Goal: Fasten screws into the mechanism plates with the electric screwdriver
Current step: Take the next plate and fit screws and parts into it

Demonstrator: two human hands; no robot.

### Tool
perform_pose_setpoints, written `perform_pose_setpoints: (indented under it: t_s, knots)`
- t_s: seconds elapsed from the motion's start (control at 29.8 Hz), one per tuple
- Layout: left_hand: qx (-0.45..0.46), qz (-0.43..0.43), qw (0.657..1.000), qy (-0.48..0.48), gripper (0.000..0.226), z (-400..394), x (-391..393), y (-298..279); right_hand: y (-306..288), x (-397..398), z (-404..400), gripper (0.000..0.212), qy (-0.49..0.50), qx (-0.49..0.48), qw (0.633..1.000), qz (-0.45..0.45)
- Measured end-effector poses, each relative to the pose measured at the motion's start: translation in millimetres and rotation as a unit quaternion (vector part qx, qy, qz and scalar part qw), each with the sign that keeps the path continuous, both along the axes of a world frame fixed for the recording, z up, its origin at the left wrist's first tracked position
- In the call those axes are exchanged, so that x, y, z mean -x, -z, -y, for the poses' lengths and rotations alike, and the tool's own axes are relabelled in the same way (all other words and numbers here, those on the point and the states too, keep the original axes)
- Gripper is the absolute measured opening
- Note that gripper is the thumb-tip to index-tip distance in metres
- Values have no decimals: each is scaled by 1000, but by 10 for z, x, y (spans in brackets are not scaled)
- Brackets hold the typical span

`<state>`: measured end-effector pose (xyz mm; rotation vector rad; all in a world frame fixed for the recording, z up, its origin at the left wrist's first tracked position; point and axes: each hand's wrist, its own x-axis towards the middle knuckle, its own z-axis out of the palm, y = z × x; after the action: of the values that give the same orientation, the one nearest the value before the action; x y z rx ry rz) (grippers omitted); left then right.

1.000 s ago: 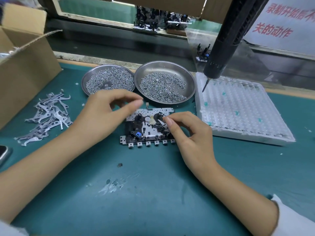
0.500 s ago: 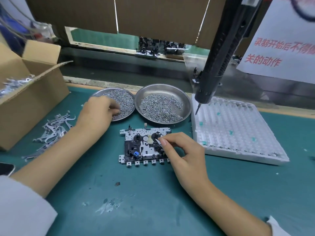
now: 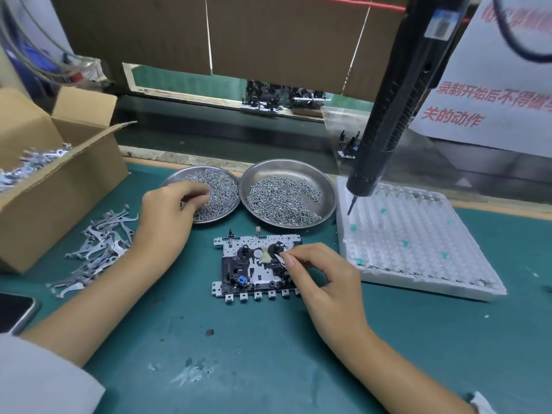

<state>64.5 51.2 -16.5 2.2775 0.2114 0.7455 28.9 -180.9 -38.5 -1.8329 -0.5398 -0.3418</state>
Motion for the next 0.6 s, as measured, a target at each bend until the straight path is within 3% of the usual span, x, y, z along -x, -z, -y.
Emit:
perform_pose_setpoints:
  t_s: [0.13,0.27,0.37,0.47,0.6]
  knots:
    - [-9,10,1000,-2,10,-18,28,18,-46,-17,-28,11,10,44,997,59]
    - [100,34,994,-2,8,53,35,14,-319,-361,-6,21,42,166,979,108]
    - [186,46,981,33,8,150,32,26,-516,-746,-11,37,57,330,942,10]
    - [198,60,975,78,18,266,84,61,-555,-986,-105,32,58,493,862,-105]
    - [182,85,972,123,27,385,145,119,-593,-1133,-205,16,77,478,861,-156]
